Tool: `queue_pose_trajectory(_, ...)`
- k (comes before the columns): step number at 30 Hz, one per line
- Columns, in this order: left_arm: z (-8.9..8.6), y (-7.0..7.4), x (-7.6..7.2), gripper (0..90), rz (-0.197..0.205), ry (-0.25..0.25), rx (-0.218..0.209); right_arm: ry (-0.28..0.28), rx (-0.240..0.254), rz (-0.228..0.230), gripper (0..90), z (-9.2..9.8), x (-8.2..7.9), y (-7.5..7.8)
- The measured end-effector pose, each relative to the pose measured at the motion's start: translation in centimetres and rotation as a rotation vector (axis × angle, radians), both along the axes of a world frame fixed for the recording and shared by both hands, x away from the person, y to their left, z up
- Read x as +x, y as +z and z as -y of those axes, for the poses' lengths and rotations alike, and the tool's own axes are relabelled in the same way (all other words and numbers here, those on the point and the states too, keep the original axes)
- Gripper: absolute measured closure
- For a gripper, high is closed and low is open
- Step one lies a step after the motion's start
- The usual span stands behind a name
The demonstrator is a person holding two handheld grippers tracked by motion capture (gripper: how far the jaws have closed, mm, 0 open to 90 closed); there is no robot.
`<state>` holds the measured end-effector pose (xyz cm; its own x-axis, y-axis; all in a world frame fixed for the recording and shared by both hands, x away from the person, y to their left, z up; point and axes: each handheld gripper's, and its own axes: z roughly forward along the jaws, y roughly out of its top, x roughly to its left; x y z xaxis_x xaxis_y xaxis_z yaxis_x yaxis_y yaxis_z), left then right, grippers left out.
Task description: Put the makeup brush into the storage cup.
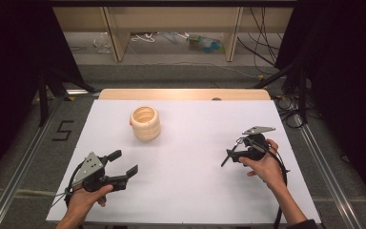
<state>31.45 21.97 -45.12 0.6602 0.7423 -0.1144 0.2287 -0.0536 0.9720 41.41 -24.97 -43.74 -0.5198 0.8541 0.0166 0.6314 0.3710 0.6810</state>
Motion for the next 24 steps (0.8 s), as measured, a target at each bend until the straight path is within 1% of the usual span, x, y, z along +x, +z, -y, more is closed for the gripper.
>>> queue_pose_trajectory(1,0.0,0.0,0.0,15.9,0.000,0.001,0.001,0.000,0.000,0.000,16.0,0.0,0.0,0.0)
queue_pose_trajectory(2,-0.1,0.1,-0.1,15.9,-0.003,0.005,0.006,-0.003,-0.007,-0.022,16.0,0.0,0.3,0.0)
queue_pose_trajectory(4,0.0,0.1,-0.1,15.9,-0.001,0.002,0.003,-0.017,-0.025,-0.044,16.0,-0.2,0.8,0.0)
queue_pose_trajectory(5,0.0,0.1,-0.1,15.9,-0.001,0.002,0.006,-0.022,-0.030,-0.044,16.0,-0.2,1.0,-0.1)
queue_pose_trajectory(7,0.0,0.1,-0.1,15.9,-0.002,0.002,0.004,-0.024,-0.048,-0.064,16.0,-0.4,1.4,0.0)
queue_pose_trajectory(8,0.0,0.1,0.0,15.9,-0.001,0.002,0.003,-0.043,-0.034,-0.060,16.0,-0.6,1.5,-0.2)
queue_pose_trajectory(9,0.1,0.1,0.0,15.9,0.002,-0.001,0.000,-0.037,-0.042,-0.073,16.1,-0.6,1.8,-0.3)
queue_pose_trajectory(10,0.1,0.1,0.0,15.9,-0.001,-0.002,0.008,-0.035,-0.046,-0.077,16.1,-0.7,2.1,-0.4)
queue_pose_trajectory(11,0.1,0.0,0.0,15.9,-0.003,-0.004,0.009,-0.044,-0.047,-0.100,16.2,-0.8,2.2,-0.4)
queue_pose_trajectory(12,0.1,0.0,0.0,15.9,-0.004,-0.004,0.009,-0.053,-0.052,-0.104,16.3,-1.0,2.4,-0.6)
queue_pose_trajectory(13,0.2,0.0,0.1,15.9,-0.004,-0.003,0.009,-0.045,-0.070,-0.137,17.0,-1.0,3.0,-0.6)
queue_pose_trajectory(14,0.2,0.0,0.1,16.0,-0.002,-0.004,0.006,-0.041,-0.075,-0.143,17.5,-1.0,3.2,-0.7)
queue_pose_trajectory(15,0.2,0.0,0.1,16.0,-0.002,-0.004,0.006,-0.047,-0.067,-0.160,18.0,-1.0,3.4,-0.8)
queue_pose_trajectory(16,0.1,0.0,0.1,16.0,-0.003,-0.004,0.010,-0.047,-0.067,-0.160,18.0,-1.0,3.4,-0.8)
queue_pose_trajectory(17,0.1,0.0,0.1,16.0,-0.002,-0.003,0.011,-0.049,-0.080,-0.176,18.3,-0.9,4.0,-1.0)
queue_pose_trajectory(18,0.1,0.0,0.0,16.0,-0.001,-0.002,0.010,-0.069,-0.090,-0.190,18.3,-1.0,4.1,-1.2)
queue_pose_trajectory(19,0.1,0.1,0.0,16.0,0.002,-0.003,0.010,-0.069,-0.090,-0.190,18.3,-1.0,4.1,-1.2)
queue_pose_trajectory(21,0.1,0.1,0.0,16.0,0.003,-0.005,0.010,-0.062,-0.112,-0.192,18.4,-0.9,4.5,-1.2)
queue_pose_trajectory(22,0.2,0.0,0.0,16.0,-0.005,-0.003,0.005,-0.077,-0.105,-0.213,18.0,-1.2,4.5,-1.2)
queue_pose_trajectory(23,0.1,0.0,0.0,16.0,-0.003,-0.004,0.011,-0.057,-0.113,-0.202,18.0,-1.0,4.7,-1.2)
queue_pose_trajectory(24,0.1,0.1,0.0,16.0,-0.002,-0.004,0.009,-0.052,-0.109,-0.211,18.1,-1.2,4.7,-1.1)
